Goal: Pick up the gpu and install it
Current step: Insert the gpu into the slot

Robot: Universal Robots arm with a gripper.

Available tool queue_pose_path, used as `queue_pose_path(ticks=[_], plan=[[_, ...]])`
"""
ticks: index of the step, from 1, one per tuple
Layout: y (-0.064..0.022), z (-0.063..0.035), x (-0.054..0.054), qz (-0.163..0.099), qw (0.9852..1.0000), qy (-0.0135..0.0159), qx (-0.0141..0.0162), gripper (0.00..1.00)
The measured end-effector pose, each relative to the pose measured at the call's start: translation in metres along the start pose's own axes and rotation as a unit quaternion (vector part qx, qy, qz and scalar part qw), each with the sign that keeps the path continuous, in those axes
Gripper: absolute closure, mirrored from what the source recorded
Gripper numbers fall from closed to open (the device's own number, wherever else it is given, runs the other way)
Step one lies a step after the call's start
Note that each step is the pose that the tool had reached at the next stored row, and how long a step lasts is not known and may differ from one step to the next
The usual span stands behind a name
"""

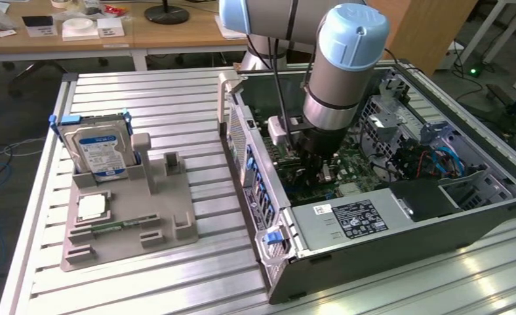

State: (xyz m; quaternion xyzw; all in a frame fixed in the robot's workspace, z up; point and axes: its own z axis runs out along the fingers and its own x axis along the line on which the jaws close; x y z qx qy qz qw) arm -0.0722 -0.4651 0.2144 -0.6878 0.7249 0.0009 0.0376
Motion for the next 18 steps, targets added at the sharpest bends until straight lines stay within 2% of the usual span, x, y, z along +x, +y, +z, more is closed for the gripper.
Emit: queue_pose_path(ticks=[6,7,8,9,10,11,18], plan=[[0.0001,0.0002,0.000,0.000,1.0000,-0.0003,0.0001,0.72],[0.0005,0.0008,0.000,0.000,1.0000,-0.0013,-0.0004,0.72],[0.0005,0.0014,0.000,0.001,1.0000,-0.0018,0.0005,0.71],[0.0004,0.0009,0.000,0.001,1.0000,-0.0012,0.0005,0.71],[0.0002,-0.0010,0.000,0.000,1.0000,0.0000,0.0000,0.65],[0.0000,-0.0025,0.000,0.000,1.0000,-0.0006,0.0003,0.65],[-0.0015,-0.0329,-0.002,0.000,1.0000,-0.0003,0.0007,0.65]])
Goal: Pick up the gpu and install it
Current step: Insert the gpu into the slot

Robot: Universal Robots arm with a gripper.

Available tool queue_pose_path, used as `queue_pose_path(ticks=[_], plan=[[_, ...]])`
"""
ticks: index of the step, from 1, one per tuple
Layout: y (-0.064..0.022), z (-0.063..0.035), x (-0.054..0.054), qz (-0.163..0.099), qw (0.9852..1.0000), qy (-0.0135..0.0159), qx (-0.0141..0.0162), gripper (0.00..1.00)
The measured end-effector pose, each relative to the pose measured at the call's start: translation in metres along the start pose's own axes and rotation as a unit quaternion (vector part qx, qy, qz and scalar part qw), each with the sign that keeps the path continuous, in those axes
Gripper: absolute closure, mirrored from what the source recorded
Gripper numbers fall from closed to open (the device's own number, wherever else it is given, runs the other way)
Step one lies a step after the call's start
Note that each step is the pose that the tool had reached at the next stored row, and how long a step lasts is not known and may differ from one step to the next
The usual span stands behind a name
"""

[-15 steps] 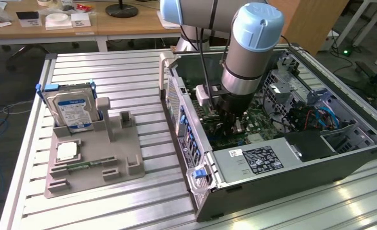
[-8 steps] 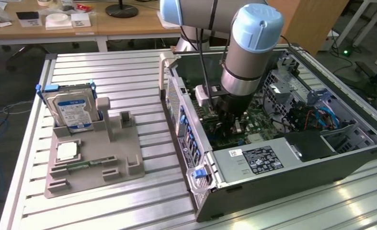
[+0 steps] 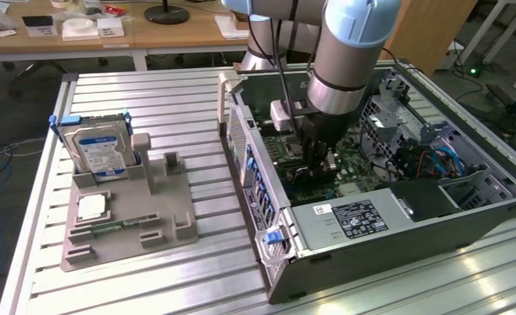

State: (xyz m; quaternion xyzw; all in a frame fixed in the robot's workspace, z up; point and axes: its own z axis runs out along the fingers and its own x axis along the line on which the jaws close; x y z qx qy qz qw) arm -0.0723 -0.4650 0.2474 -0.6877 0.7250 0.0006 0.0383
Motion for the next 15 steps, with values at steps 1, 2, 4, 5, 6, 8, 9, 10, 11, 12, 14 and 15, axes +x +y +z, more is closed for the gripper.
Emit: queue_pose_path(ticks=[1,2,4,5,6,8,9,10,11,12,14,15], plan=[[-0.0002,-0.0045,0.000,0.000,1.0000,0.0000,0.0000,0.65],[-0.0005,-0.0090,-0.001,0.000,1.0000,0.0000,0.0000,0.65],[-0.0009,-0.0183,-0.001,0.000,1.0000,0.0000,0.0000,0.65],[-0.0012,-0.0228,-0.001,0.000,1.0000,0.0000,0.0000,0.65],[-0.0014,-0.0272,-0.002,0.000,1.0000,0.0001,0.0000,0.65],[-0.0015,-0.0292,-0.002,0.000,1.0000,-0.0001,0.0002,0.65],[-0.0015,-0.0292,-0.002,0.000,1.0000,-0.0001,0.0002,0.65],[-0.0015,-0.0292,-0.002,0.000,1.0000,-0.0001,0.0002,0.65],[-0.0015,-0.0292,-0.002,0.000,1.0000,-0.0001,0.0002,0.66],[-0.0015,-0.0293,-0.002,0.000,1.0000,-0.0001,0.0002,0.66],[-0.0015,-0.0293,-0.002,0.000,1.0000,0.0000,0.0002,0.79],[-0.0015,-0.0293,-0.002,0.000,1.0000,0.0000,0.0002,0.85]])
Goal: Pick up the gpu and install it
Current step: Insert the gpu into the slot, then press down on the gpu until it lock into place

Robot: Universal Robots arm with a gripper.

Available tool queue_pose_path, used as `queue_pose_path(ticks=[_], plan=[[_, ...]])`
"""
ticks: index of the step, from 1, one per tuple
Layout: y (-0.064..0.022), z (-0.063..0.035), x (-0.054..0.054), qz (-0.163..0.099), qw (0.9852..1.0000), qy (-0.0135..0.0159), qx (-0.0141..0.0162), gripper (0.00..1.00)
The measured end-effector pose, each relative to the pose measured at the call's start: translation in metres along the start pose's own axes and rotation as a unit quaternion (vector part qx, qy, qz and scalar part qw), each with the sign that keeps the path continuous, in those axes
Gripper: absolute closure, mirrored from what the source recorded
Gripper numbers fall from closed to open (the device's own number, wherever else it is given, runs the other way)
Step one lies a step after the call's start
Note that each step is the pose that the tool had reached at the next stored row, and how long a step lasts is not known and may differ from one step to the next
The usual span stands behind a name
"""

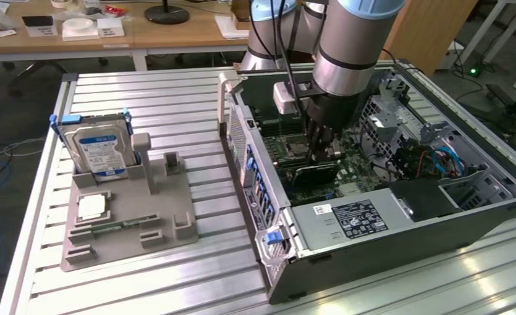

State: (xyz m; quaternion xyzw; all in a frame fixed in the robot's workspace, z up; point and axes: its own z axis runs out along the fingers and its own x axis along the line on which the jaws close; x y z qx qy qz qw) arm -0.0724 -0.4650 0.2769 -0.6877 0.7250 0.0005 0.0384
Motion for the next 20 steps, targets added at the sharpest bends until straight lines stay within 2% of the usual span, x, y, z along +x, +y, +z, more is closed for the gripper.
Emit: queue_pose_path(ticks=[1,2,20], plan=[[0.0000,0.0000,0.0000,0.000,1.0000,0.0000,0.0000,0.85],[0.0000,0.0000,0.0000,0.000,1.0000,0.0000,0.0001,0.90],[0.0007,-0.0001,0.0000,0.000,1.0000,0.0000,-0.0001,0.89]])
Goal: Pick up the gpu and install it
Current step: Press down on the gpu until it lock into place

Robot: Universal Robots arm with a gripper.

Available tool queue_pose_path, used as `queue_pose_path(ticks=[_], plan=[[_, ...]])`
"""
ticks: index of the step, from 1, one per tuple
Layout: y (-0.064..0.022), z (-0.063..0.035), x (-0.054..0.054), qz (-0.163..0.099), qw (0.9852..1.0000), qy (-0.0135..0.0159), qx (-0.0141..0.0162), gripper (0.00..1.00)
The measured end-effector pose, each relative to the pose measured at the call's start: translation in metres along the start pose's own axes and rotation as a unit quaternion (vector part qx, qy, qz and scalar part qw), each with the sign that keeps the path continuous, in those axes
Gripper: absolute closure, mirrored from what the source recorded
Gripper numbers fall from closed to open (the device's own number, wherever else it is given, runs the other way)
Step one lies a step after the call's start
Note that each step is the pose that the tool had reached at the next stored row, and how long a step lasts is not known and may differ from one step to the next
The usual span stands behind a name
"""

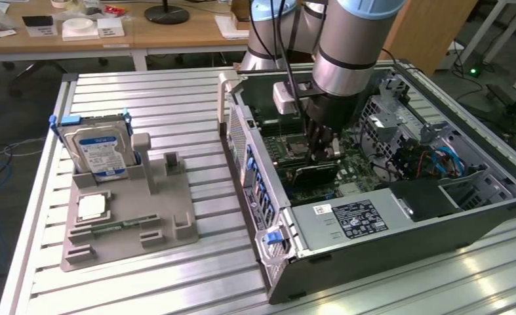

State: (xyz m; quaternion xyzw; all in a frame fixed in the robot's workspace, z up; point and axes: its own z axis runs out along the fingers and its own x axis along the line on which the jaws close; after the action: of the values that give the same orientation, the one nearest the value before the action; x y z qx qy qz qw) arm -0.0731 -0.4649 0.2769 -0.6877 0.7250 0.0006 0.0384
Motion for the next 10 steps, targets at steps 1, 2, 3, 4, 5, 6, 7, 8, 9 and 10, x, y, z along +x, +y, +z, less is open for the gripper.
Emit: queue_pose_path(ticks=[1,2,3,4,5,6,7,8,9,10], plan=[[0.0023,-0.0002,0.000,0.000,1.0000,0.0001,-0.0002,0.89],[0.0050,-0.0003,0.000,0.000,1.0000,0.0001,-0.0005,0.89],[0.0070,-0.0004,0.000,0.000,1.0000,0.0000,-0.0009,0.89],[0.0094,-0.0005,0.001,0.000,1.0000,0.0001,-0.0012,0.89],[0.0114,-0.0006,0.001,0.000,1.0000,0.0001,-0.0014,0.89],[0.0134,-0.0007,0.001,0.000,1.0000,0.0001,-0.0015,0.89],[0.0153,-0.0008,0.001,0.000,1.0000,0.0001,-0.0016,0.89],[0.0167,-0.0009,0.001,0.000,1.0000,0.0001,-0.0016,0.89],[0.0173,-0.0009,0.001,0.000,1.0000,0.0002,-0.0018,0.89],[0.0178,-0.0009,0.001,-0.001,1.0000,0.0003,-0.0020,0.89]])
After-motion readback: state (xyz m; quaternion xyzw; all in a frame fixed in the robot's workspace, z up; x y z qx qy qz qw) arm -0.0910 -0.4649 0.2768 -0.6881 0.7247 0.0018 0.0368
